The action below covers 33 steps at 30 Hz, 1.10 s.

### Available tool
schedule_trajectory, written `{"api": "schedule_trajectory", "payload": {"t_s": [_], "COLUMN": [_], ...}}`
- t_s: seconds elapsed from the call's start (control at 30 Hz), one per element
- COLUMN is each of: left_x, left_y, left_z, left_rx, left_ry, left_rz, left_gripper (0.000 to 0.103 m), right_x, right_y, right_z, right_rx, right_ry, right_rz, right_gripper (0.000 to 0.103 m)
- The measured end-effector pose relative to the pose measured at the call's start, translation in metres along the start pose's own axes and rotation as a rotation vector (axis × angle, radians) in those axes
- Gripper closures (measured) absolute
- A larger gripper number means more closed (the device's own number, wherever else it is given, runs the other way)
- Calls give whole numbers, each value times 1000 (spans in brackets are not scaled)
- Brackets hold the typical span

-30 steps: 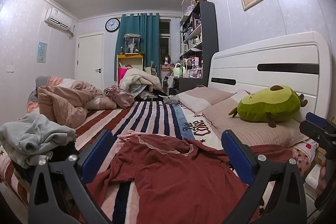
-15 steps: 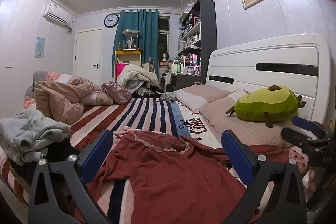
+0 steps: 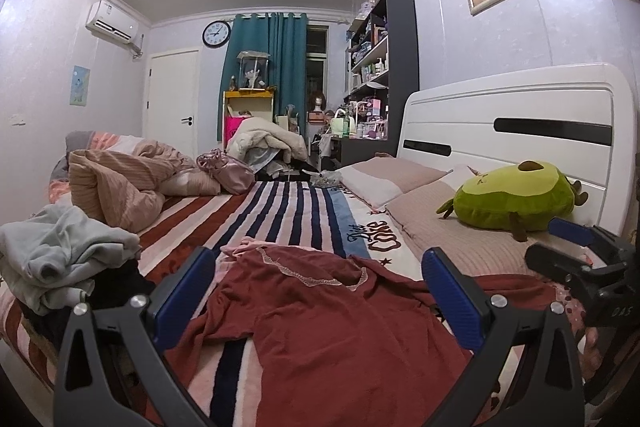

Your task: Fold small clothes

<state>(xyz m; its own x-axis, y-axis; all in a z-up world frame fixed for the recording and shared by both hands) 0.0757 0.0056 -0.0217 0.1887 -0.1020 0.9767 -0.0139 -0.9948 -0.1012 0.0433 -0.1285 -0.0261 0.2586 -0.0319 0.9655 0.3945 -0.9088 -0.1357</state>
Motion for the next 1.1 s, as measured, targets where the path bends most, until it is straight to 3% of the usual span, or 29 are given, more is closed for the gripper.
{"api": "schedule_trajectory", "payload": {"t_s": [0.17,0.47,0.7,0.8,0.87,0.93,1.07,1.1], "left_x": [-3,-15,-39,-66,-98,-125,-179,-191], "left_y": [-6,-18,-44,-70,-92,-108,-132,-135], "left_z": [4,11,24,30,36,40,42,43], "left_rx": [10,26,58,57,38,53,59,47], "left_ry": [-15,-50,-125,-192,-270,-330,-427,-449], "left_rz": [-8,-21,-16,-41,-84,-109,-153,-165], "left_gripper": [1,1,1,2,8,22,29,35], "right_x": [1,-3,-17,-35,-51,-69,-91,-95], "right_y": [-4,-13,-13,-2,9,20,34,37], "right_z": [-1,-3,5,18,25,34,43,45], "right_rx": [41,-7,79,76,41,12,12,22], "right_ry": [-10,33,7,-62,-112,-163,-222,-236], "right_rz": [-4,-62,-43,-29,-28,-33,35,63], "right_gripper": [0,0,0,0,0,1,1,1]}}
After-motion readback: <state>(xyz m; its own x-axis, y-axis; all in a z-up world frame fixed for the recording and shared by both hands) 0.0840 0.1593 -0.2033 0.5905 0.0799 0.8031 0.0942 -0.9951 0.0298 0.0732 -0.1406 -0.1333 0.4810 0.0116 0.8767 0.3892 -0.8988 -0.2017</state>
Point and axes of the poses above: each gripper's, at about its wrist camera, not at the fingertips, and z roughly the way its jaws point, y to its right, x to its top, the point moved 6 cm from there along z, roughly the way its jaws point, and after that the axes turned 8 degrees about z, right-handed, at the moved point
